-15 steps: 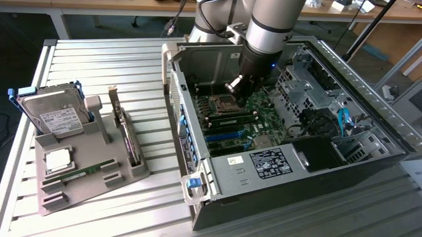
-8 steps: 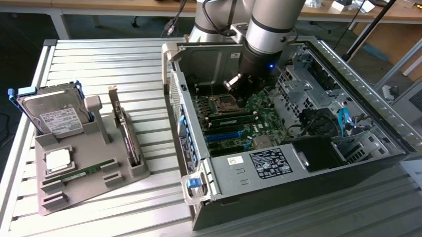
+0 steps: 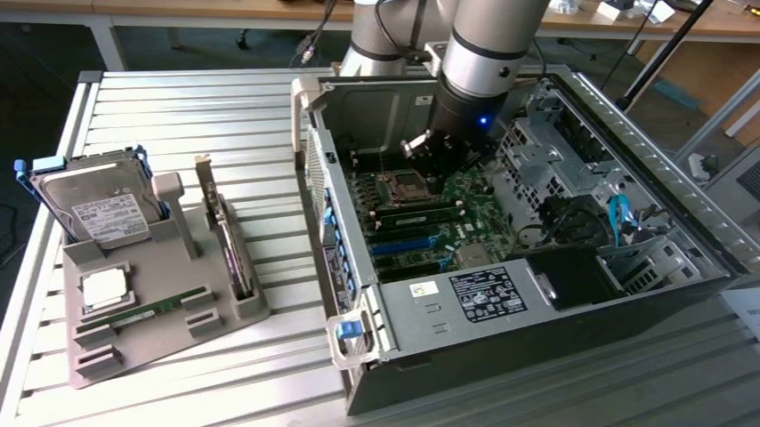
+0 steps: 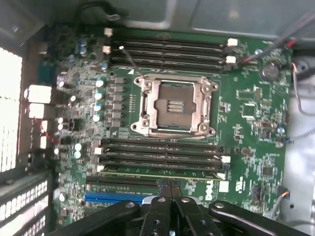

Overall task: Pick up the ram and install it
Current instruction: 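Press down the ram until it locks into place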

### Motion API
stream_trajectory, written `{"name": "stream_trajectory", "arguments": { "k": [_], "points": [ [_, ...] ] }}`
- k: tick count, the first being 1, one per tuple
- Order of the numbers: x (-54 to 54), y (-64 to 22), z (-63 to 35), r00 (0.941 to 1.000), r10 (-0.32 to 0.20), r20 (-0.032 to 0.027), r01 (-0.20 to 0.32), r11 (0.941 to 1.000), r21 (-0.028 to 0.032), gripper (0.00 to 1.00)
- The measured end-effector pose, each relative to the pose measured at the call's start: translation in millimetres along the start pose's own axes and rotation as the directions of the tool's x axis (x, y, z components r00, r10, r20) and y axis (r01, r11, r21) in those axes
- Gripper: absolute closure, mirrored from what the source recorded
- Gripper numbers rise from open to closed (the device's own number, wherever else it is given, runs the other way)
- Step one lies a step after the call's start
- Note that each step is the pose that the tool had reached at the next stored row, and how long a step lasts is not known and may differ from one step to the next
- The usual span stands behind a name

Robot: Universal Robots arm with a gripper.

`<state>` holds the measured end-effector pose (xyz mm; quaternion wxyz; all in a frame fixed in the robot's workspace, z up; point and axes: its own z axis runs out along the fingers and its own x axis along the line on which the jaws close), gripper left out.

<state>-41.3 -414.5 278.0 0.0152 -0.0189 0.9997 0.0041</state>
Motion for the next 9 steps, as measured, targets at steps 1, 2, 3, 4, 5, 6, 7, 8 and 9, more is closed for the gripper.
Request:
{"name": "stream_trajectory", "arguments": {
  "k": [1, 2, 3, 4, 5, 6, 7, 8, 9],
  "points": [
    [0.0, 0.0, 0.1, 0.9998, 0.021, 0.0002, -0.021, 0.9998, 0.0006, 0.89],
    [0.0, 0.0, 0.1, 0.9993, 0.038, 0.0003, -0.038, 0.9993, 0.0012, 0.89],
    [0.0, 0.0, 0.2, 0.9984, 0.057, 0.0005, -0.057, 0.9984, 0.0018, 0.89],
    [0.0, 0.0, 0.3, 0.9972, 0.075, 0.0006, -0.075, 0.9972, 0.0023, 0.89],
    [0.0, 0.0, 0.3, 0.9955, 0.094, 0.0009, -0.094, 0.9955, 0.0028, 0.89],
    [0.0, 0.0, 0.3, 0.9951, 0.099, 0.0009, -0.099, 0.9951, 0.003, 0.89],
    [0.0, 0.0, 0.3, 0.9951, 0.099, 0.0009, -0.099, 0.9951, 0.0029, 0.89],
    [0.0, 0.0, 0.3, 0.9951, 0.099, 0.0009, -0.099, 0.9951, 0.003, 0.89],
    [0.0, 0.0, 0.3, 0.9951, 0.099, 0.001, -0.099, 0.9951, 0.0029, 0.89]
  ]
}}
